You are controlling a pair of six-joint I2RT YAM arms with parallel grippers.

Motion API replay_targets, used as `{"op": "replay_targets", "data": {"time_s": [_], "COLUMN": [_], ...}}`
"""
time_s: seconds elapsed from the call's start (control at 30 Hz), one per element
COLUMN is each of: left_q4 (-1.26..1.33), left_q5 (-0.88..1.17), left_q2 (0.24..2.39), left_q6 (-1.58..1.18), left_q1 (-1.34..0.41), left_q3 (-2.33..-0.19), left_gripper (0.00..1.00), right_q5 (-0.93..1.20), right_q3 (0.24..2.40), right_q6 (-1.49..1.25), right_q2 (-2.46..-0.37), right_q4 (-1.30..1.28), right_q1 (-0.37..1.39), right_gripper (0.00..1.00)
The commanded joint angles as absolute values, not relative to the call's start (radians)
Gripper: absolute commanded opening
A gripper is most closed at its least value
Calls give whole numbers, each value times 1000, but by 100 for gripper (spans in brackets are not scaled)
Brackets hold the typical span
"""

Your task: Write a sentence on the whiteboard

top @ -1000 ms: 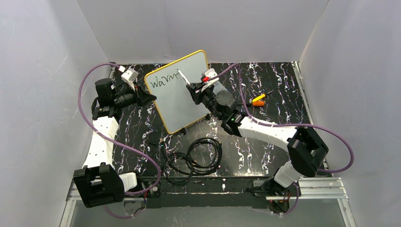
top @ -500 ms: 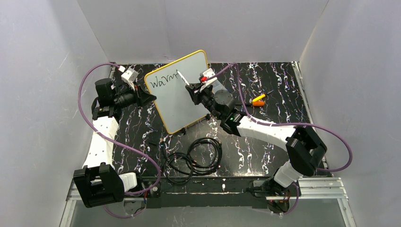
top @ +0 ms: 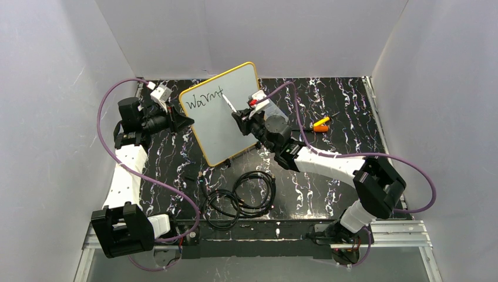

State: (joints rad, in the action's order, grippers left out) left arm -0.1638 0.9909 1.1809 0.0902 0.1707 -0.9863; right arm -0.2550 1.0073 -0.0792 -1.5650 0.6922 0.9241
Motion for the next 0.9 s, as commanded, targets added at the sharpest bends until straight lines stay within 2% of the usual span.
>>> {"op": "replay_targets", "data": {"time_s": [0.0, 0.63, 0.87], "left_q4": [-237, -238, -238], "left_q5": [1014, 1012, 1015], "left_q2": [1174, 1173, 1173], "left_q6": [100, 100, 100], "left_q1": [162, 163, 163], "left_q3": [-985, -985, -986], "left_gripper": [0, 0, 0], "right_q5": [-264, -329, -290], "right_q3": [987, 1017, 1004], "right_q6": [-100, -56, -56], "right_q2": [-1548, -1512, -1457], "right_q4": [685, 676, 716], "right_q1": [922, 922, 922], "right_gripper": [1, 1, 1]}}
